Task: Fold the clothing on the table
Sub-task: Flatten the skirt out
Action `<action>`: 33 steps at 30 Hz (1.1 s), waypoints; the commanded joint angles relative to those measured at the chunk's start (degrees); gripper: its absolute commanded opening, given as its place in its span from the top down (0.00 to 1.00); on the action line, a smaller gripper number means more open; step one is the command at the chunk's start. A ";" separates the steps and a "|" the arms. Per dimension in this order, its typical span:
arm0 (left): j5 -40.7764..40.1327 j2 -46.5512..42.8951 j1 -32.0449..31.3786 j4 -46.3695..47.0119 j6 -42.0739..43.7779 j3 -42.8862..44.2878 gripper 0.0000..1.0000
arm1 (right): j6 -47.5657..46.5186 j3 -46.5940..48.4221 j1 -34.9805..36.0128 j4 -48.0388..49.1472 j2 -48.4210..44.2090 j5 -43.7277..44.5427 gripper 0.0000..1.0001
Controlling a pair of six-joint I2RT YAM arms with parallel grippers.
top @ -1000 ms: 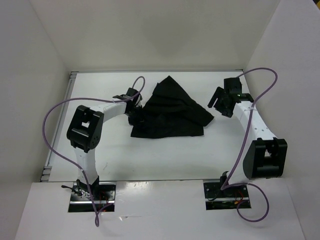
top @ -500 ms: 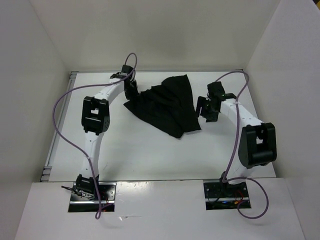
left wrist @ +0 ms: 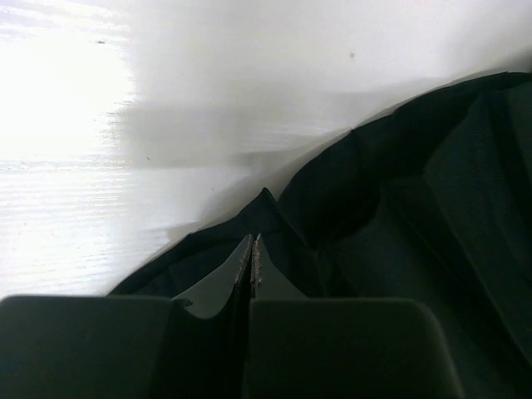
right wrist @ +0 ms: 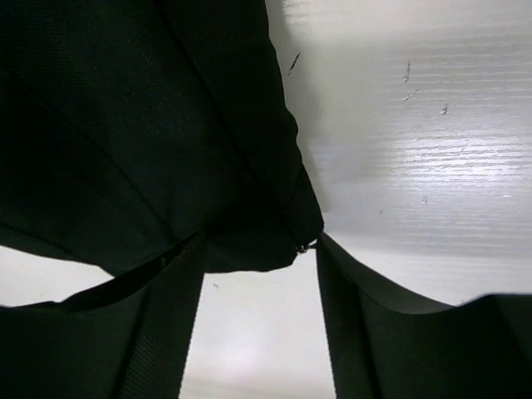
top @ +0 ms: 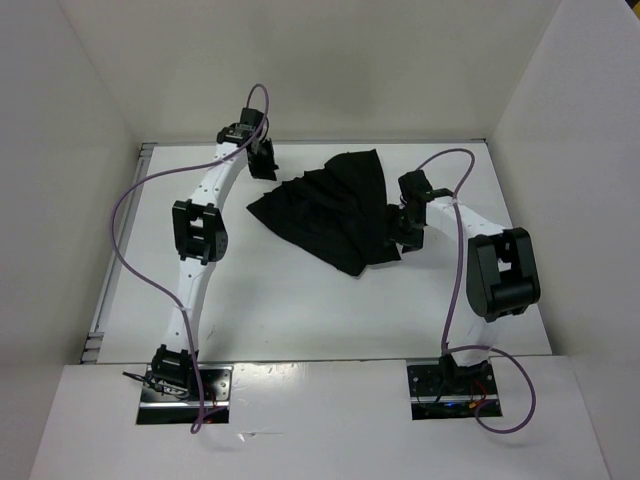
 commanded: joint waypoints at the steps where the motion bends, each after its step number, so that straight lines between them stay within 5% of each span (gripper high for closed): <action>1: 0.06 1.68 -0.47 -4.50 1.18 5.06 1.00 | 0.24 0.49 0.47 2.61 0.47 3.24 0.41; 10: -1.08 1.69 -1.61 -7.40 2.94 6.21 0.98 | -0.36 0.50 -0.05 4.36 7.75 0.09 0.53; 12: -1.08 0.98 -2.14 -8.02 4.25 6.82 0.97 | -0.37 1.11 -0.05 4.36 8.38 -2.38 0.69; 14: -0.55 -2.17 -2.14 -9.42 5.92 6.30 0.92 | -0.98 1.64 -0.05 3.84 6.64 -3.00 1.00; 16: 0.50 -7.94 -2.74 -9.43 7.06 1.83 0.88 | -0.98 1.64 -0.05 3.84 0.34 -2.47 1.00; 24: 3.65 -37.75 -8.28 -2.49 12.16 -32.77 0.64 | -1.51 7.70 -0.05 -6.61 -13.23 -1.24 1.00; 29: 10.24 -53.58 -11.18 4.61 10.33 -63.67 0.60 | -2.13 13.93 2.66 -10.31 -15.44 -6.77 1.00; 33: 14.21 -60.18 -11.19 11.13 6.02 -78.48 0.60 | -1.42 17.80 9.86 -9.18 -8.78 -8.36 1.00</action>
